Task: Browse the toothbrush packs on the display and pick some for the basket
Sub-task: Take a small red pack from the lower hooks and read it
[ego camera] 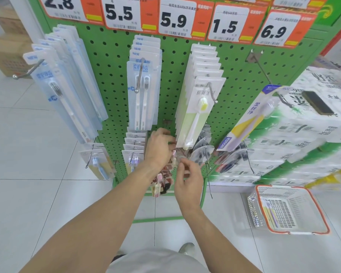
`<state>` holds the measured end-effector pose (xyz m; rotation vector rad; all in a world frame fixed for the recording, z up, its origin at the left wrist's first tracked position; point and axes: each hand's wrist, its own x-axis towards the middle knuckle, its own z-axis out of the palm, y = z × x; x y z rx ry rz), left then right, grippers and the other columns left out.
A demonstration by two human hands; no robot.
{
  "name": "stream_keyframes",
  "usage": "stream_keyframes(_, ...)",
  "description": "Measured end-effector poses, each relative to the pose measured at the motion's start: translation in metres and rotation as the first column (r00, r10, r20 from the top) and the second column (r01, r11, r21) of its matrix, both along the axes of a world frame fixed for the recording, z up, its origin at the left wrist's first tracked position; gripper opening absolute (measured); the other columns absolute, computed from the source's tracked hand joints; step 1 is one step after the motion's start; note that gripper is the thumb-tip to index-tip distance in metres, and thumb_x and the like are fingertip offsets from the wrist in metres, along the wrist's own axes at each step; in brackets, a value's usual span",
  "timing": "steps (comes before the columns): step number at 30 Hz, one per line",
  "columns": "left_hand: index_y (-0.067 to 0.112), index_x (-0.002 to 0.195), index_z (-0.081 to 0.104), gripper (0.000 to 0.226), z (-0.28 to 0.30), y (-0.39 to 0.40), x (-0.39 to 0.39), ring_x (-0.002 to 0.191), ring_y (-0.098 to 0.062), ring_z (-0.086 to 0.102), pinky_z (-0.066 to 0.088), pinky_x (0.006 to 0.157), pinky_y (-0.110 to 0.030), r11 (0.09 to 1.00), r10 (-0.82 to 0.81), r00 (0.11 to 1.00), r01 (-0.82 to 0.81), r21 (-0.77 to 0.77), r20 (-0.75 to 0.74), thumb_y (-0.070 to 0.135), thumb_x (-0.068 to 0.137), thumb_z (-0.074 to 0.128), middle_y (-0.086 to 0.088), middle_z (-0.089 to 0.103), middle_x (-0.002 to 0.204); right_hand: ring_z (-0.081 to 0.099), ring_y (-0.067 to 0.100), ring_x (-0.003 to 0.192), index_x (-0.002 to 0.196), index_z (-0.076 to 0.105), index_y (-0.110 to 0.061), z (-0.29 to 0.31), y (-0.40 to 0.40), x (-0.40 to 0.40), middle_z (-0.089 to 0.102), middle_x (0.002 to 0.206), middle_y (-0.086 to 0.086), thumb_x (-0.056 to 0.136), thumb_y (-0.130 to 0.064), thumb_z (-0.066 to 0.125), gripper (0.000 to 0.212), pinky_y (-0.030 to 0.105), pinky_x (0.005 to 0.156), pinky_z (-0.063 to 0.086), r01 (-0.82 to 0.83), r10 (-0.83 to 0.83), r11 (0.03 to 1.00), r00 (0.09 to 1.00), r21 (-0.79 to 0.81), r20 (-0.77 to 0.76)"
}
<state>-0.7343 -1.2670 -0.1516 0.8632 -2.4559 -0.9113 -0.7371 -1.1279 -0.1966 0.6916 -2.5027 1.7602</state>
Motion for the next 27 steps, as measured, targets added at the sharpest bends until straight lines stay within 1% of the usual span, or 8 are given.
stream_keyframes(2, 0.013, 0.105, 0.08, 0.016, 0.0, -0.003, 0.001, 0.121, -0.03, 0.049, 0.037, 0.1, -0.032, 0.999, -0.046, 0.998, 0.046, -0.007, 0.043, 0.012, 0.092, 0.07, -0.011, 0.06, 0.132, 0.061, 0.01, 0.1, 0.116, 0.065, -0.02, 0.002, 0.001, -0.008, 0.063, 0.107, -0.01, 0.099, -0.022, 0.061, 0.018, 0.041, 0.086, 0.054, 0.049, -0.05, 0.999, 0.997, 0.015, 0.065)
stream_keyframes(5, 0.015, 0.105, 0.08, 0.017, 0.002, -0.004, 0.005, 0.13, -0.03, 0.042, 0.033, 0.108, -0.035, 0.996, -0.087, 0.994, 0.085, 0.035, 0.061, 0.014, 0.09, 0.074, -0.009, 0.053, 0.142, 0.062, 0.011, 0.103, 0.133, 0.06, -0.021, 0.004, 0.0, -0.016, 0.056, 0.118, -0.007, 0.097, -0.021, 0.062, 0.036, 0.028, 0.09, 0.05, 0.001, -0.015, 0.992, 0.994, 0.129, 0.108)
stream_keyframes(7, 0.015, 0.103, 0.081, 0.016, 0.003, -0.005, 0.008, 0.135, -0.028, 0.038, 0.028, 0.112, -0.034, 0.992, -0.115, 0.991, 0.111, 0.054, 0.068, 0.015, 0.088, 0.075, -0.008, 0.049, 0.147, 0.064, 0.01, 0.094, 0.136, 0.059, -0.02, 0.003, -0.002, -0.019, 0.053, 0.122, -0.004, 0.096, -0.02, 0.064, 0.041, 0.022, 0.084, 0.047, -0.039, 0.016, 0.982, 0.992, 0.187, 0.124)
stream_keyframes(12, 0.016, 0.099, 0.081, 0.013, 0.011, -0.003, 0.015, 0.141, -0.027, 0.031, 0.017, 0.111, -0.026, 0.978, -0.189, 0.98, 0.183, 0.102, 0.055, 0.016, 0.088, 0.076, -0.008, 0.043, 0.153, 0.064, 0.021, 0.078, 0.102, 0.073, -0.015, -0.006, -0.009, -0.024, 0.065, 0.098, 0.002, 0.094, -0.028, 0.069, 0.016, 0.032, 0.068, 0.046, -0.009, -0.012, 0.955, 0.998, 0.296, 0.068)
stream_keyframes(15, 0.014, 0.113, 0.075, 0.024, 0.015, -0.002, 0.018, 0.146, -0.027, 0.028, 0.019, 0.119, -0.034, 0.975, -0.191, 0.979, 0.181, 0.129, 0.066, 0.018, 0.089, 0.075, -0.008, 0.037, 0.157, 0.062, 0.019, 0.08, 0.094, 0.073, -0.015, -0.006, -0.009, -0.024, 0.067, 0.091, -0.001, 0.095, -0.027, 0.068, 0.013, 0.03, 0.065, 0.04, 0.024, -0.041, 0.959, 0.998, 0.282, 0.054)
stream_keyframes(18, 0.014, 0.126, 0.066, 0.035, 0.016, 0.005, 0.029, 0.14, -0.023, 0.038, 0.026, 0.118, -0.033, 0.989, -0.134, 0.991, 0.132, 0.069, 0.026, 0.018, 0.092, 0.071, -0.006, 0.044, 0.149, 0.063, 0.018, 0.079, 0.092, 0.074, -0.015, -0.009, -0.005, -0.022, 0.069, 0.088, -0.002, 0.095, -0.026, 0.068, 0.014, 0.03, 0.066, 0.043, 0.033, -0.041, 0.951, 0.999, 0.307, 0.019)
stream_keyframes(22, 0.012, 0.12, 0.066, 0.03, 0.019, 0.027, 0.057, 0.12, -0.012, 0.049, 0.04, 0.106, -0.026, 0.999, -0.002, 0.991, -0.005, -0.052, -0.133, 0.012, 0.09, 0.069, 0.001, 0.053, 0.125, 0.064, 0.015, 0.077, 0.091, 0.075, -0.016, -0.009, 0.001, -0.02, 0.069, 0.087, -0.004, 0.094, -0.029, 0.069, 0.015, 0.031, 0.068, 0.049, 0.038, -0.053, 0.951, 0.998, 0.307, 0.042)
stream_keyframes(27, 0.017, 0.115, 0.066, 0.037, 0.008, 0.038, 0.08, 0.115, -0.01, 0.046, 0.036, 0.098, -0.022, 0.996, -0.01, 0.999, 0.005, -0.093, -0.052, 0.026, 0.082, 0.081, 0.005, 0.053, 0.119, 0.061, 0.004, 0.065, 0.087, 0.074, -0.019, -0.013, 0.007, -0.017, 0.067, 0.086, -0.007, 0.092, -0.032, 0.071, 0.015, 0.031, 0.066, 0.05, 0.059, -0.084, 0.961, 0.993, 0.269, 0.086)
